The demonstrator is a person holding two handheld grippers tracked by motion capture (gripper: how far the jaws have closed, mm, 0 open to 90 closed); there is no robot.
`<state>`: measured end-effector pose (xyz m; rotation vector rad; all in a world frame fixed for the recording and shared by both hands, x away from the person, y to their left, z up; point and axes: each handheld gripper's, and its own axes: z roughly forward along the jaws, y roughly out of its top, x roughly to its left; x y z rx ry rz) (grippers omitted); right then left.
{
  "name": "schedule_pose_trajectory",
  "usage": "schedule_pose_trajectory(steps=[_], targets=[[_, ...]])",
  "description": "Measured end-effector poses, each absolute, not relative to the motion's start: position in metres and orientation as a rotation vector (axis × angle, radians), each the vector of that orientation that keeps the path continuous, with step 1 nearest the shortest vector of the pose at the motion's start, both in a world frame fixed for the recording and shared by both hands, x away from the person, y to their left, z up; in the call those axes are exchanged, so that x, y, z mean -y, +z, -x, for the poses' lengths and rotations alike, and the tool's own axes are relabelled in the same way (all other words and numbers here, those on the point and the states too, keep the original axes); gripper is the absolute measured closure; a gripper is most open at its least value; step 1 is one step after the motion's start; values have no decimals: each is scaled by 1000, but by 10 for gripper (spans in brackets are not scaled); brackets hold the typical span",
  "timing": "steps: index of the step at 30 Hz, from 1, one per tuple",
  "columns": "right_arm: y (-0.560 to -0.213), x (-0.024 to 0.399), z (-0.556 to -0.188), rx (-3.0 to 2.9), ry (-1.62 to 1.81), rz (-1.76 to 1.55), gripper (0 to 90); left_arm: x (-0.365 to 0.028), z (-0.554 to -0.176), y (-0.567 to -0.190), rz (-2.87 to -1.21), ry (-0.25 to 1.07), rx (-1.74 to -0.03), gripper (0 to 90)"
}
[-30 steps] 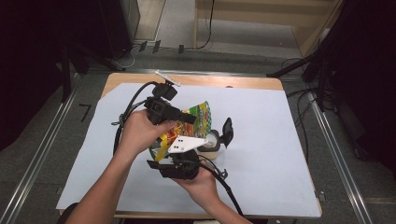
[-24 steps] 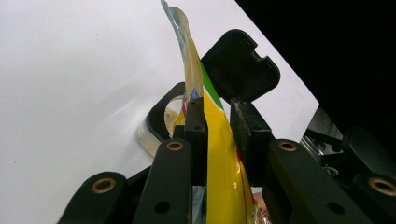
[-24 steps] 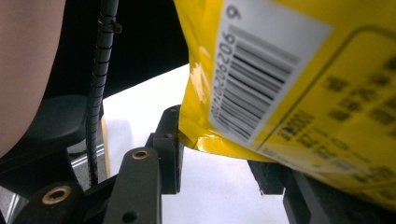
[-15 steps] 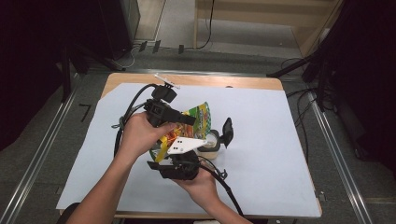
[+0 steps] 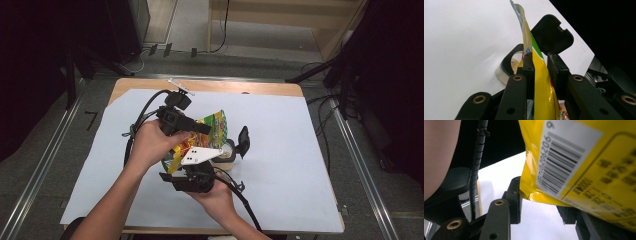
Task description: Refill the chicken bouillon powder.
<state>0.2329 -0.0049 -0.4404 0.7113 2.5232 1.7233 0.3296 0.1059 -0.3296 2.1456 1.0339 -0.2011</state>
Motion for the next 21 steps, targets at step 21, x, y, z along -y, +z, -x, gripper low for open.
schedule_pose_trajectory(steps=[21], targets=[[-440, 6, -234, -2524, 1723, -722, 613, -104, -333, -330, -2162, -211, -1018, 779]])
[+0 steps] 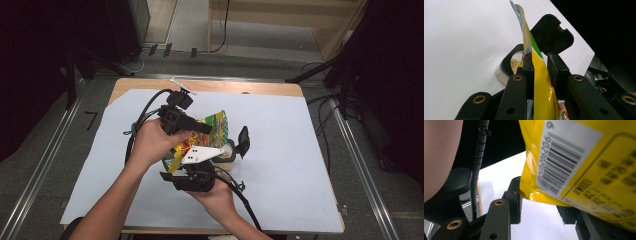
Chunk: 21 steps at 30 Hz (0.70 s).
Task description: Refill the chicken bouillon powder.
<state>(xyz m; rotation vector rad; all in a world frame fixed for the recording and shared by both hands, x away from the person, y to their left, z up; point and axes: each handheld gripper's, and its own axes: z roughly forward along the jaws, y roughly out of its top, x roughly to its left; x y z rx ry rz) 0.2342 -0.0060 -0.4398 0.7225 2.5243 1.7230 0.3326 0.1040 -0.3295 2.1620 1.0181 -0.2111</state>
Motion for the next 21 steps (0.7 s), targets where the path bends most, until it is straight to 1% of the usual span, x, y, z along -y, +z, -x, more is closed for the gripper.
schedule_pose_trajectory(steps=[21], targets=[[-439, 5, -233, -2532, 1727, -714, 621, -105, -332, -330, -2160, -234, -1012, 774]])
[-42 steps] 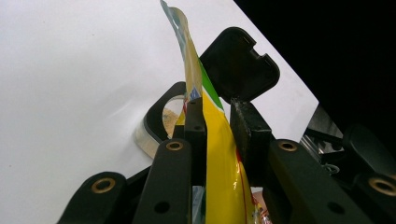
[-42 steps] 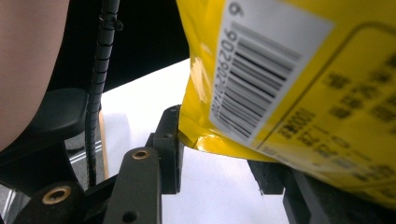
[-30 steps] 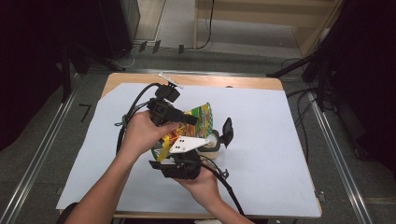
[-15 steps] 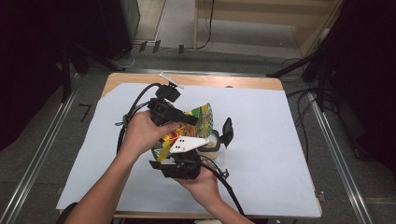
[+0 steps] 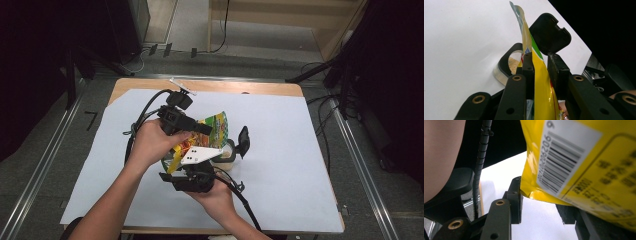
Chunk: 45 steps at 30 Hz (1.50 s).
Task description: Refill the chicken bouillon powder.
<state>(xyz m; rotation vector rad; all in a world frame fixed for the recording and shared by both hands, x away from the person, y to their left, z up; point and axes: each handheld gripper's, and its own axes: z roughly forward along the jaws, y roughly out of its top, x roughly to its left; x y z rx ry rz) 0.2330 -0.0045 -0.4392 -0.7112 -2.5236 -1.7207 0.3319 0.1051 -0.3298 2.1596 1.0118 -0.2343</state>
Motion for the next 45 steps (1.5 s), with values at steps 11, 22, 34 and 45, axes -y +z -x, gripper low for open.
schedule_pose_trajectory(steps=[11, 22, 34, 45], targets=[[-438, 5, -232, 2525, -1717, 711, 625, -105, -332, -330, -2156, -239, -1011, 774], [-438, 4, -232, 2527, -1717, 710, 626, -105, -332, -330, -2150, -240, -1014, 774], [-437, 4, -232, 2530, -1720, 706, 627, -106, -332, -329, -2149, -240, -1014, 773], [-437, 4, -232, 2530, -1719, 707, 627, -106, -332, -329, -2149, -239, -1013, 773]])
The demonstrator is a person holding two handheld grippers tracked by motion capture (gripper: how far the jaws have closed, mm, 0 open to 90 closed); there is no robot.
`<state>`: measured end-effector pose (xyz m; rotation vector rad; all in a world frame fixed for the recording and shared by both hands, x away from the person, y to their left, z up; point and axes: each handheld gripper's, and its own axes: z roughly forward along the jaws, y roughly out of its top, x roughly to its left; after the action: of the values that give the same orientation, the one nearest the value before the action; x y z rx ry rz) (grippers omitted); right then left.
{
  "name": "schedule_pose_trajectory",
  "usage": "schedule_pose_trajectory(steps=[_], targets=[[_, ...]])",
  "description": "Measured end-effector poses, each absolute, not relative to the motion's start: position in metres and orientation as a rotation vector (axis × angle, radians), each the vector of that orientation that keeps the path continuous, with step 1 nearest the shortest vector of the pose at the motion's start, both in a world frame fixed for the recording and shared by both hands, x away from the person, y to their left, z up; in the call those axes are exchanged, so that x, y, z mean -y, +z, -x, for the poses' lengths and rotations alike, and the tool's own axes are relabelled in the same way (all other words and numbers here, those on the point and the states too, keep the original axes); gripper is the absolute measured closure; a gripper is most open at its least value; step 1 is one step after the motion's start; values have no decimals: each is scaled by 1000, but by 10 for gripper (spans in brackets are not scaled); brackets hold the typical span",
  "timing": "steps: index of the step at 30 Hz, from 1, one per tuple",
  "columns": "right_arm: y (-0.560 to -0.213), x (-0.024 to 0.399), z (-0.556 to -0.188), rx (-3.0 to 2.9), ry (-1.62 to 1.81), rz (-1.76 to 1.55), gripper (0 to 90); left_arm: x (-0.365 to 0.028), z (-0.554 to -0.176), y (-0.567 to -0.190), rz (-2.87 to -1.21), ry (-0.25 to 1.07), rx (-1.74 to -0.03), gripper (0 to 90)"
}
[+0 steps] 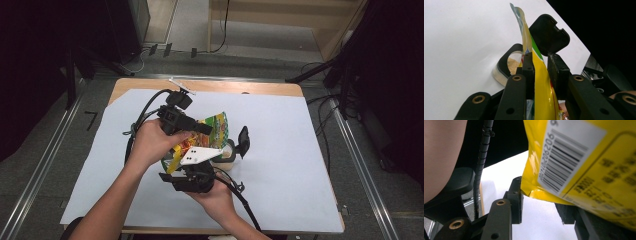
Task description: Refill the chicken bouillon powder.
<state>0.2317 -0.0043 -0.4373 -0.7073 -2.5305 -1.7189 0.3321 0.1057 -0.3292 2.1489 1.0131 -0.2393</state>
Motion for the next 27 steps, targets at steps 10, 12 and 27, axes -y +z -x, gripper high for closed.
schedule_pose_trajectory(steps=[10, 12, 27], targets=[[-437, 4, -232, 2531, -1718, 708, 627, -106, -332, -329, -2149, -241, -1011, 773], [-437, 4, -231, 2531, -1718, 707, 627, -106, -332, -328, -2149, -241, -1010, 773], [-434, 3, -230, 2533, -1732, 691, 630, -108, -328, -324, -2143, -218, -1009, 772]])
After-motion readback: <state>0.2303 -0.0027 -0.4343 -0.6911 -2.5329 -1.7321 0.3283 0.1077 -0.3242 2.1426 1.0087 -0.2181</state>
